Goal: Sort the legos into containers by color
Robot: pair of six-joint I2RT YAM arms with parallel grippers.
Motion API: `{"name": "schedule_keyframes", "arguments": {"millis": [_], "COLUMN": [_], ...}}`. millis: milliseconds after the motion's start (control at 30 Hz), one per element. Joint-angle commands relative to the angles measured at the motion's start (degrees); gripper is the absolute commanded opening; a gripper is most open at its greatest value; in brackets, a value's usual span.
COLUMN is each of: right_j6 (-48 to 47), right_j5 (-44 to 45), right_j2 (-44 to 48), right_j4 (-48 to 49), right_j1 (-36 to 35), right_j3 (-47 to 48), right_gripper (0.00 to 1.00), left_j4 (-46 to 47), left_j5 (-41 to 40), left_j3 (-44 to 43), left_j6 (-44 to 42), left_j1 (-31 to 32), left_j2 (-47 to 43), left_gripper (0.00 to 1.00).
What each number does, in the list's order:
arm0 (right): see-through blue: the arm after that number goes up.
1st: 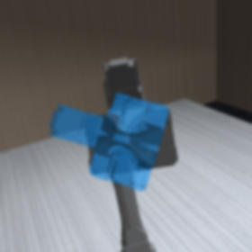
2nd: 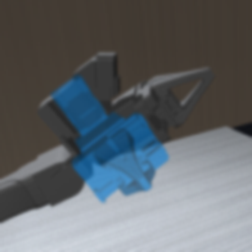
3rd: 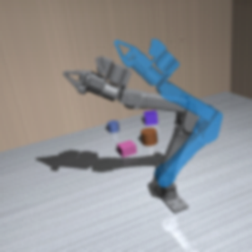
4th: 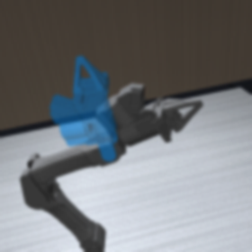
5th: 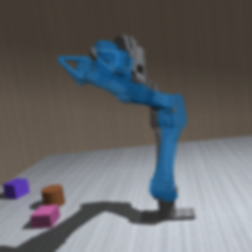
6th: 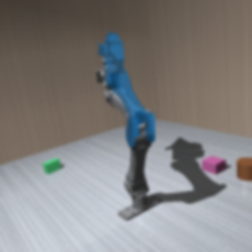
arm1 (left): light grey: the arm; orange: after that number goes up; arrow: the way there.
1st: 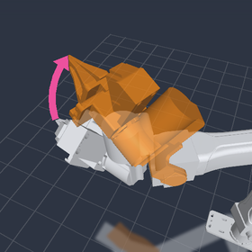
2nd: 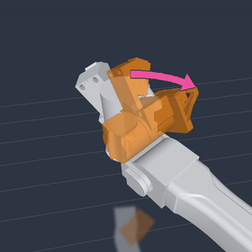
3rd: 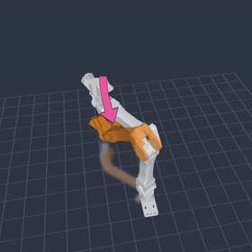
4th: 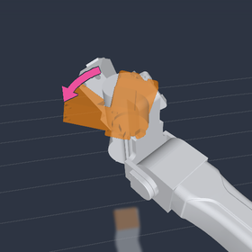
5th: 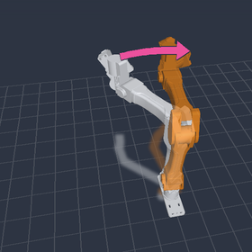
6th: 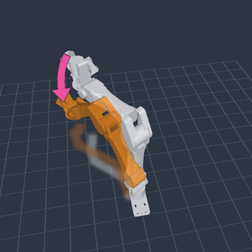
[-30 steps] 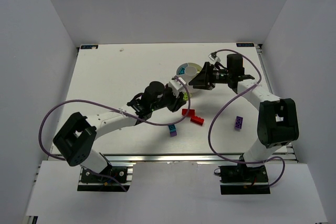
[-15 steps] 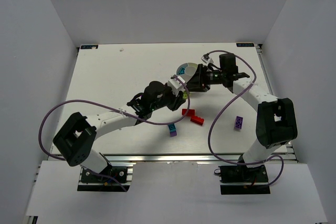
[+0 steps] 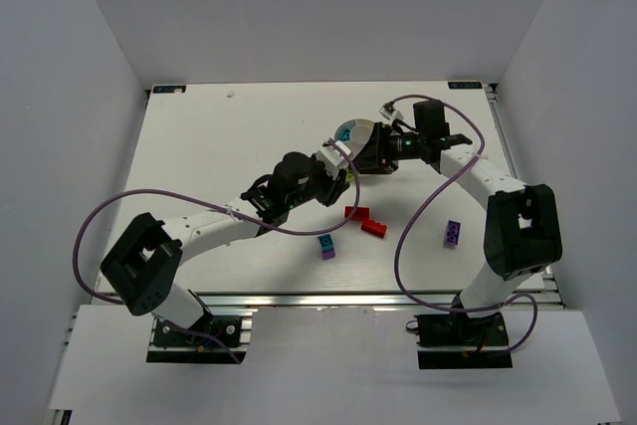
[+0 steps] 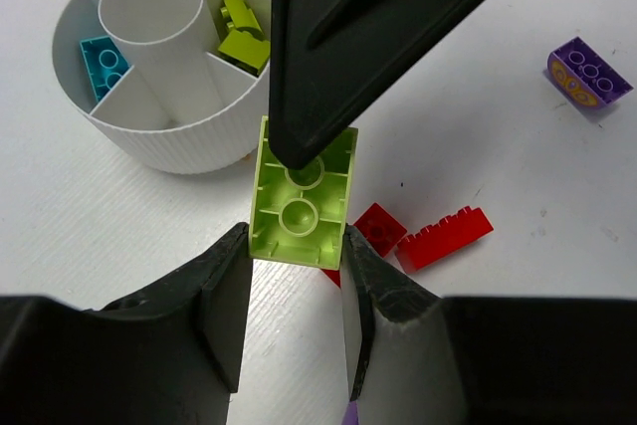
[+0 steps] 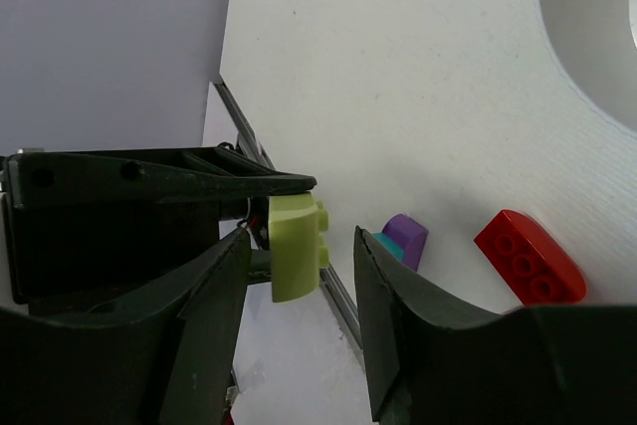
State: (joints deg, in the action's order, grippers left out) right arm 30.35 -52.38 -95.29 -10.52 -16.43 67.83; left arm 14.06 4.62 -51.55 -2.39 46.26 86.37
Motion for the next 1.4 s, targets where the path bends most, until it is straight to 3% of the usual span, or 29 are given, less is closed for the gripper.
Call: {"name": "schedule_keyframes", "arguments": {"millis": [0,200,400,500,633,700,767,833,900,1167,1367], "right_j6": [-1.2,-2.0,-1.7,-1.3,-1.5,-3.6,-6.3,-7.6,-8.5,-16.7,-23.7], "right_j5": [0.1,-0.4,-1.8,-3.2,-4.7,-4.9,-4.2,-3.8,-2.7,2.8,10.7], "right_j2": [-0.8,-1.5,-1.6,-1.7,-1.5,-1.6,-1.8,-2.0,-2.4,-5.8,-8.4], "right_j4": [-1.0,-1.8,0.1,1.3,2.2,1.8,-0.1,-0.6,-0.7,-3.3,-4.9], "right_j1": [-0.4,-1.2,-1.4,-1.4,-1.4,-1.4,-1.2,-0.6,0.1,6.9,10.3], "right_j3": [2.8,4.0,3.8,3.5,3.4,3.8,4.9,5.4,6.3,15.1,23.2], "right_gripper": [0.51,0.5,0.34,0.2,0.07,0.01,0.0,0.0,0.0,0.0,0.0], "left_j4": [0.8,0.8,1.1,1.7,2.1,0.8,-1.1,-2.0,-2.7,-7.0,-18.0], "left_j5": [-1.2,-1.0,-0.4,-1.3,-4.5,-7.6,-11.2,-12.6,-13.9,-22.2,-20.2], "left_j3": [-2.9,-3.6,-3.7,-3.4,-3.1,-3.9,-5.3,-5.9,-6.1,-5.8,-8.2], "left_j6": [-0.8,-0.9,-0.2,0.5,1.2,1.8,5.0,5.9,8.2,18.5,30.3], "left_j1": [0.2,0.3,0.3,0.3,0.3,0.3,0.3,0.2,0.2,-0.5,-4.8], "left_j2": [-1.7,-1.1,-0.9,-1.0,-2.3,-2.4,-2.3,-2.4,-3.0,-6.6,-6.8], "left_gripper": [0.06,0.07,0.08,0.2,0.54,0.59,0.7,0.75,0.89,0.98,0.98]}}
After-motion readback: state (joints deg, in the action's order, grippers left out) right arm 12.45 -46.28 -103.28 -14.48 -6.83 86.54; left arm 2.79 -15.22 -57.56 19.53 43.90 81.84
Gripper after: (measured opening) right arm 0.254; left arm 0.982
